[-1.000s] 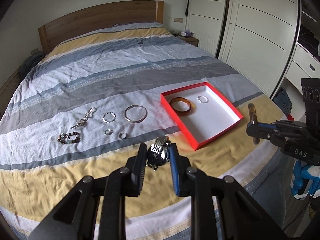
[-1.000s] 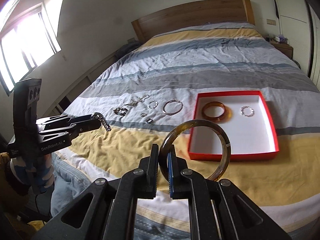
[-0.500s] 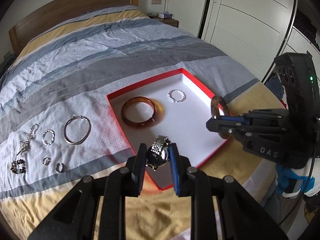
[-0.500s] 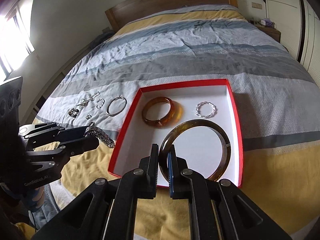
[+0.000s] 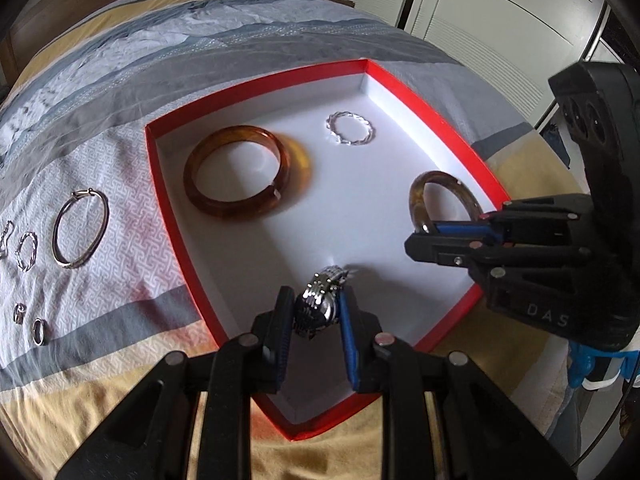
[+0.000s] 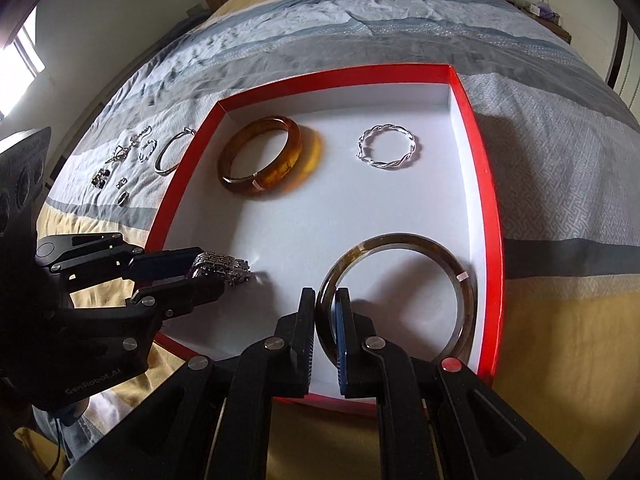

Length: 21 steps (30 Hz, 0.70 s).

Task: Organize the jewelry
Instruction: 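Carry the watch and brown bangle with both tools into the red box, then open both tools to drop watch and bangle in the red box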

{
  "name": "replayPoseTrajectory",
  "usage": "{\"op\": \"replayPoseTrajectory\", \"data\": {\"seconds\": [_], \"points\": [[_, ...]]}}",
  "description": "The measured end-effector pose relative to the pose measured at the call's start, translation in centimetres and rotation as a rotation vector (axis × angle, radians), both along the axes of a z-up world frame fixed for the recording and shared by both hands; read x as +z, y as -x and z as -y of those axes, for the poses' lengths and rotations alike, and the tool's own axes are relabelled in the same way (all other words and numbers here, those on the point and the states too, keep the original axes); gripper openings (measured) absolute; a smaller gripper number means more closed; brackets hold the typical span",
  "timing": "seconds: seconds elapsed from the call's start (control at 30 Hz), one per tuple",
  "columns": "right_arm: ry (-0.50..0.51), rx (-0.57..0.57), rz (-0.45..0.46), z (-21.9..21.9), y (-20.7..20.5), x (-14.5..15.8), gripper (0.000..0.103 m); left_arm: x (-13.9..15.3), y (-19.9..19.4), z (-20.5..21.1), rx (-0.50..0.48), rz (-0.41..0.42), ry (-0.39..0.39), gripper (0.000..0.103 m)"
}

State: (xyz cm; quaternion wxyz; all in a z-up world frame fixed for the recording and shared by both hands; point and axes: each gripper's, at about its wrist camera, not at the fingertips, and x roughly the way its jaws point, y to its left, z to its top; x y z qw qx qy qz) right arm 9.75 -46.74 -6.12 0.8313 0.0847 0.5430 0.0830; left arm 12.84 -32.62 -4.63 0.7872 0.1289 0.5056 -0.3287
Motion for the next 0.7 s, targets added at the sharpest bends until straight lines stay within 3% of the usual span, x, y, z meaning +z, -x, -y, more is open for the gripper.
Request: {"op": "replayPoseTrajectory", "data": {"seconds": [0.17, 0.33, 0.5, 0.7], "points": [[0.027, 0.022, -0.002, -0.2, -0.4, 0.1, 0.014, -0.4, 0.1, 0.1, -0.008, 0.012, -0.003, 0.022], [0.057, 0.035, 0.017, -0.3, 0.4, 1.2, 0.029, -0.4, 0.0, 0.0, -0.004, 0.005, -0.002, 0.024], [0.054, -0.011, 0.069, 0.5, 2.9, 4.0, 0.032, 0.5, -0.1, -0.1, 0.021, -0.007, 0.018, 0.034], [0.085, -0.097, 0.120, 1.8, 7.4, 7.9, 0.036, 3.8, 1.6, -2.0, 0.067, 0.034, 0.055, 0.035]]}}
